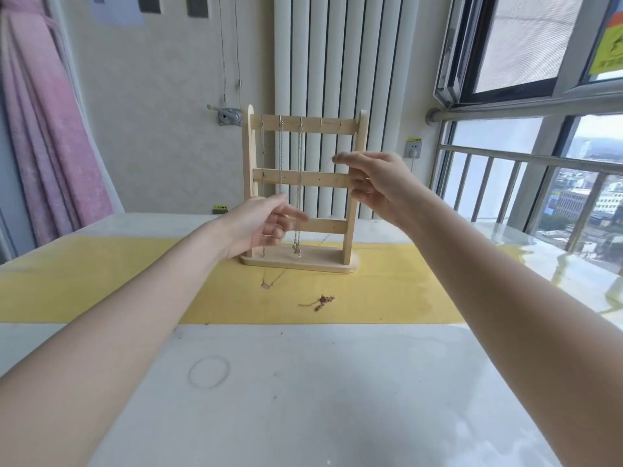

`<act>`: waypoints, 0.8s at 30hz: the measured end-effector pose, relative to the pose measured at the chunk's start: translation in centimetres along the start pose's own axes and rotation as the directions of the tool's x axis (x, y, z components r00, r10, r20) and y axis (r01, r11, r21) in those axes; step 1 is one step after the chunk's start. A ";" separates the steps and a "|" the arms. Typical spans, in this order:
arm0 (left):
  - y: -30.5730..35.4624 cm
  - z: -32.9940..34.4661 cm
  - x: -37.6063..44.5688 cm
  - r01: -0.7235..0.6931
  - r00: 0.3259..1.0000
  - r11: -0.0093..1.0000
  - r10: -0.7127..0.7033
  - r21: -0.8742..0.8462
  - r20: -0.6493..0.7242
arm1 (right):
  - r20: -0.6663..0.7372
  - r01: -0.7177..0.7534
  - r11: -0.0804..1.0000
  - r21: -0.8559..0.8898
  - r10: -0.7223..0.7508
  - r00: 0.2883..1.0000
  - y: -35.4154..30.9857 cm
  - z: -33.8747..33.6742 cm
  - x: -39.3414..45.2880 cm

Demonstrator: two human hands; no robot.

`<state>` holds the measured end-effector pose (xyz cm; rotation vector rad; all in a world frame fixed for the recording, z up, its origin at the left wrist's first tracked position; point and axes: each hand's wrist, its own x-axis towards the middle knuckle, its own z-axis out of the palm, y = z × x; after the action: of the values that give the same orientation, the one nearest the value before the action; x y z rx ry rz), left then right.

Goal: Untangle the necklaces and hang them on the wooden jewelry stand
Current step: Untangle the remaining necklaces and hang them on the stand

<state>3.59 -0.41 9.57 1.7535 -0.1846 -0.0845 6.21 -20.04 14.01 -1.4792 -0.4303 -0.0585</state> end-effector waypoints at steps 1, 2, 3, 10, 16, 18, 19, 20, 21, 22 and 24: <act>0.4 0.0 0.6 -0.013 1.000 0.999 0.013 -0.036 -0.002 | -0.003 0.017 1.000 -0.015 -0.017 1.000 -0.6 0.4 0.8; 0.6 0.1 0.8 -0.021 1.000 0.997 0.021 -0.075 -0.004 | -0.008 0.024 0.998 -0.054 -0.025 1.000 -1.0 0.8 1.3; 0.9 0.2 1.2 -0.031 1.000 0.993 0.030 -0.114 -0.007 | -0.012 0.029 0.993 -0.113 -0.031 0.999 -1.4 1.2 1.8; 4.3 1.5 5.1 -0.177 0.980 0.958 0.152 -0.225 -0.126 | -0.013 0.005 0.907 -0.421 -0.012 1.000 -2.0 2.7 5.6; 5.9 1.6 7.6 -0.317 0.927 0.933 0.266 -0.171 -0.265 | -0.083 0.064 0.898 -0.436 -0.111 0.990 -2.2 1.3 7.7; 6.3 1.5 8.1 -0.348 0.908 0.930 0.303 -0.118 -0.291 | -0.113 0.109 0.901 -0.419 -0.171 0.979 -2.4 1.1 8.3; 6.5 1.5 8.4 -0.362 0.896 0.927 0.317 -0.097 -0.311 | -0.129 0.135 0.904 -0.405 -0.203 0.971 -2.4 1.1 8.7; 6.7 1.4 8.7 -0.374 0.882 0.925 0.330 -0.073 -0.335 | -0.145 0.166 0.903 -0.396 -0.239 0.960 -2.5 1.2 9.1; 6.9 1.3 9.0 -0.379 0.870 0.924 0.339 -0.046 -0.357 | -0.157 0.196 0.895 -0.401 -0.277 0.948 -2.6 1.3 9.6; 7.0 1.2 9.1 -0.374 0.862 0.927 0.341 -0.019 -0.376 | -0.166 0.218 0.881 -0.420 -0.311 0.936 -2.7 1.5 10.0; 7.2 1.0 9.6 -0.360 0.849 0.932 0.344 0.037 -0.400 | -0.172 0.245 0.841 -0.482 -0.365 0.915 -3.1 1.9 10.9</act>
<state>12.31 -4.29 16.86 1.6314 -0.1988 0.5362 14.89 -16.11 20.47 -1.8175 -0.4574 -0.6442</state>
